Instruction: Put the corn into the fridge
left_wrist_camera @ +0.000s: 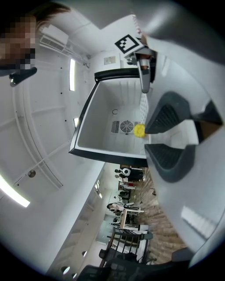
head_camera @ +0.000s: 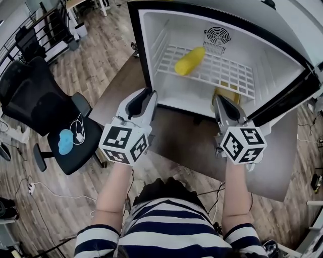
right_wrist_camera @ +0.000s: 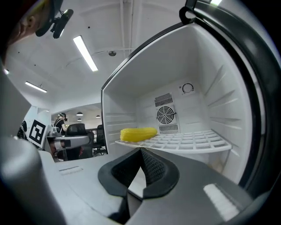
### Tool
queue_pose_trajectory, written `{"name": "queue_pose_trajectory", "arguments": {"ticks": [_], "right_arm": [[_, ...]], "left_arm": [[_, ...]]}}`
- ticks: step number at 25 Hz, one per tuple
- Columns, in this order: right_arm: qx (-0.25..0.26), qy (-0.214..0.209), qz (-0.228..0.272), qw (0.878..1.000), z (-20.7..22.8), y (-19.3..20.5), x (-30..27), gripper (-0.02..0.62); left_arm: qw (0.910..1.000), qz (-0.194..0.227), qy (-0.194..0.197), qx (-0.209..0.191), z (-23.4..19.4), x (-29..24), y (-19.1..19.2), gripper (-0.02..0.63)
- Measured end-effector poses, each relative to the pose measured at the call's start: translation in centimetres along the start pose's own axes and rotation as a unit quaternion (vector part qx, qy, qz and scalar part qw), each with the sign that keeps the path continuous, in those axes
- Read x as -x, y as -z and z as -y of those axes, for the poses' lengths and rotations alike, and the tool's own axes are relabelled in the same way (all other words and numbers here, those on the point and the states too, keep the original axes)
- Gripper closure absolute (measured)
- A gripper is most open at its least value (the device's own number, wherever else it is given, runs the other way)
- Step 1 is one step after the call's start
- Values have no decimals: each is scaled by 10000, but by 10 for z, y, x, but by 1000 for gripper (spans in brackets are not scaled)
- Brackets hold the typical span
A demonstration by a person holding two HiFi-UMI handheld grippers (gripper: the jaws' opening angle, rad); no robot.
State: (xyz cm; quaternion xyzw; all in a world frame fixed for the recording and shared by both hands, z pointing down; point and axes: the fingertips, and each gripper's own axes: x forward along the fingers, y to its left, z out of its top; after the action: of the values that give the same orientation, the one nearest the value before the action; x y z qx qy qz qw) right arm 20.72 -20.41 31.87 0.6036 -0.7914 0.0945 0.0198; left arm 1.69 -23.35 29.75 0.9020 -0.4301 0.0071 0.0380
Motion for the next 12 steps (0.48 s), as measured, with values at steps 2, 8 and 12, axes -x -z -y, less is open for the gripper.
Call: {"name": "queue_pose_trajectory", "arguments": {"ticks": [2, 8, 12], "right_arm": [[-41, 53, -10, 10000, 3, 4, 7, 604], [-115, 138, -27, 9998, 6, 13, 24, 604], [-108, 103, -88, 9998, 5, 22, 29, 604]], "left_arm": [[10000, -1, -71, 25, -1, 4, 2, 606], [9993, 21, -335, 161, -4, 17, 9, 606], [9983, -103, -498, 274, -6, 24, 22, 606]]}}
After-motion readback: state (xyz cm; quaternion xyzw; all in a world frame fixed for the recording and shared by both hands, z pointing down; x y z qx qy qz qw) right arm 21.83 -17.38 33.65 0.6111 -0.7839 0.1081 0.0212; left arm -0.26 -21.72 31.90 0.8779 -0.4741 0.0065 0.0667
